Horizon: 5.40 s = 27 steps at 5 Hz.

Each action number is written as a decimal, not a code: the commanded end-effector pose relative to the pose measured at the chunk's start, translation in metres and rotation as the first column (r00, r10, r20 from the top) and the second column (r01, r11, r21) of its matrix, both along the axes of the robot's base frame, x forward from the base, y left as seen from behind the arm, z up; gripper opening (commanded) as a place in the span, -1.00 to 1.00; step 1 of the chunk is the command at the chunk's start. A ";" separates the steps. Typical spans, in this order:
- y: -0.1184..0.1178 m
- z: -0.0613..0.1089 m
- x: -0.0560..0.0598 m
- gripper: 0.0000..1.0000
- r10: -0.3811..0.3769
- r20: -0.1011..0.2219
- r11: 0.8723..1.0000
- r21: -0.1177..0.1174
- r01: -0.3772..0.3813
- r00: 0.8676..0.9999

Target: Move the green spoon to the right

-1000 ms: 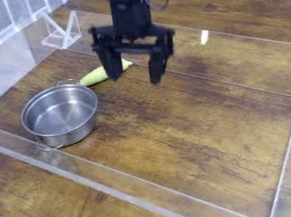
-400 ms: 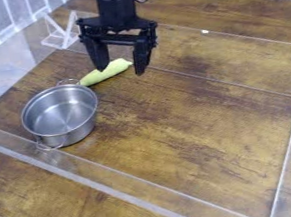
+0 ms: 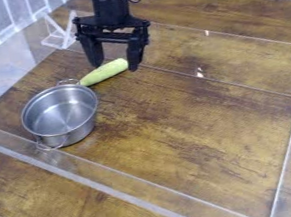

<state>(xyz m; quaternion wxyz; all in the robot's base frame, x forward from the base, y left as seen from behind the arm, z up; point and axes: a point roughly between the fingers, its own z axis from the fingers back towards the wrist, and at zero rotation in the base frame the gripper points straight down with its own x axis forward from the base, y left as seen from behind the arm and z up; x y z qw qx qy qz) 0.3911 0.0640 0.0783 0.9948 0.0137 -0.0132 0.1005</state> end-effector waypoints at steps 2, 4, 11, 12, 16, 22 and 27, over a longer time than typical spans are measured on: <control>0.030 0.019 0.021 1.00 -0.069 0.070 0.998 0.010 0.068 0.995; 0.038 0.011 0.036 1.00 -0.079 0.066 0.997 0.003 0.079 0.995; 0.027 -0.036 0.047 -1.00 0.026 -0.054 0.999 0.020 -0.025 0.998; 0.021 -0.038 0.049 -1.00 0.067 -0.063 0.998 0.022 -0.065 0.996; 0.012 -0.041 0.025 -1.00 -0.150 -0.096 0.988 0.026 0.153 0.984; 0.003 -0.038 0.010 -1.00 -0.190 -0.148 0.981 0.015 0.194 0.971; -0.030 0.027 0.022 -1.00 -0.166 -0.100 0.983 0.058 0.172 0.981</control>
